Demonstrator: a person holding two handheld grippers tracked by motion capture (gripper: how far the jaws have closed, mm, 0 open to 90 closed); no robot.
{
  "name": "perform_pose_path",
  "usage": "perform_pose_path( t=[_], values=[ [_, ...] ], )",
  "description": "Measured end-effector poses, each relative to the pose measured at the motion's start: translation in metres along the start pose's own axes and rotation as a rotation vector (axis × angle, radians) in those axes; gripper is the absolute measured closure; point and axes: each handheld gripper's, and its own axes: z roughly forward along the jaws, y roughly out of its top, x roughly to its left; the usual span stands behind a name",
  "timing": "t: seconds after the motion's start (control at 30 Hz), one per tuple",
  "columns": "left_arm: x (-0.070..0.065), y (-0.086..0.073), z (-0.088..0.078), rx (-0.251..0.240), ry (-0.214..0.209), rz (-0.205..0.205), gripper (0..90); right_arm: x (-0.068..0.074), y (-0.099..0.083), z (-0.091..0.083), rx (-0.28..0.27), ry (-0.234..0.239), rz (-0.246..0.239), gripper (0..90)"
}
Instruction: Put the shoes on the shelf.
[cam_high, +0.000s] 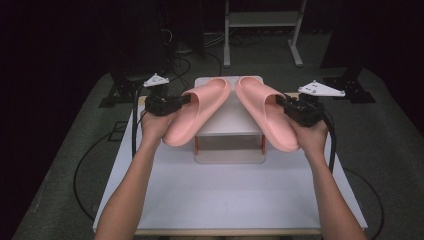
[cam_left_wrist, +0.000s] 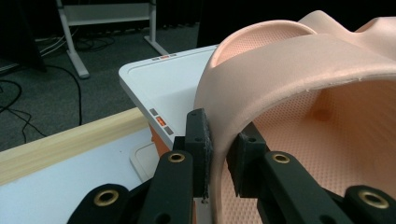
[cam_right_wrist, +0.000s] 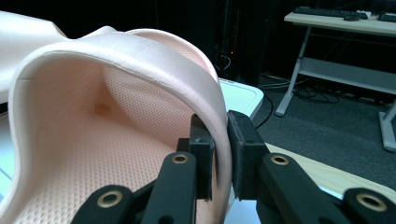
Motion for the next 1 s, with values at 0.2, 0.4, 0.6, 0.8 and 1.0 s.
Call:
perform_pose_path(
  t=[0.2, 0.4, 0.6, 0.8, 1.0],
  values=[
    [-0.002, 0.005, 0.007, 0.008, 0.010, -0.004, 79.1, 0.000, 0.002, 0.006, 0.007, -0.001, 0.007, 80.3],
    [-0.001, 0.009, 0.009, 0.011, 0.018, -0.004, 78.6, -0.001, 0.005, 0.011, 0.007, -0.012, 0.007, 80.2],
    [-0.001, 0.011, 0.012, 0.002, 0.021, -0.015, 76.9, -0.002, 0.006, 0.016, 0.014, -0.021, 0.011, 79.7],
    [0.001, 0.011, 0.015, 0.003, 0.018, -0.034, 75.8, -0.003, 0.008, 0.019, 0.017, -0.024, 0.021, 79.1],
    [0.002, 0.011, 0.017, 0.000, 0.012, -0.056, 74.5, -0.002, 0.011, 0.025, 0.022, -0.025, 0.028, 78.3]
  ],
)
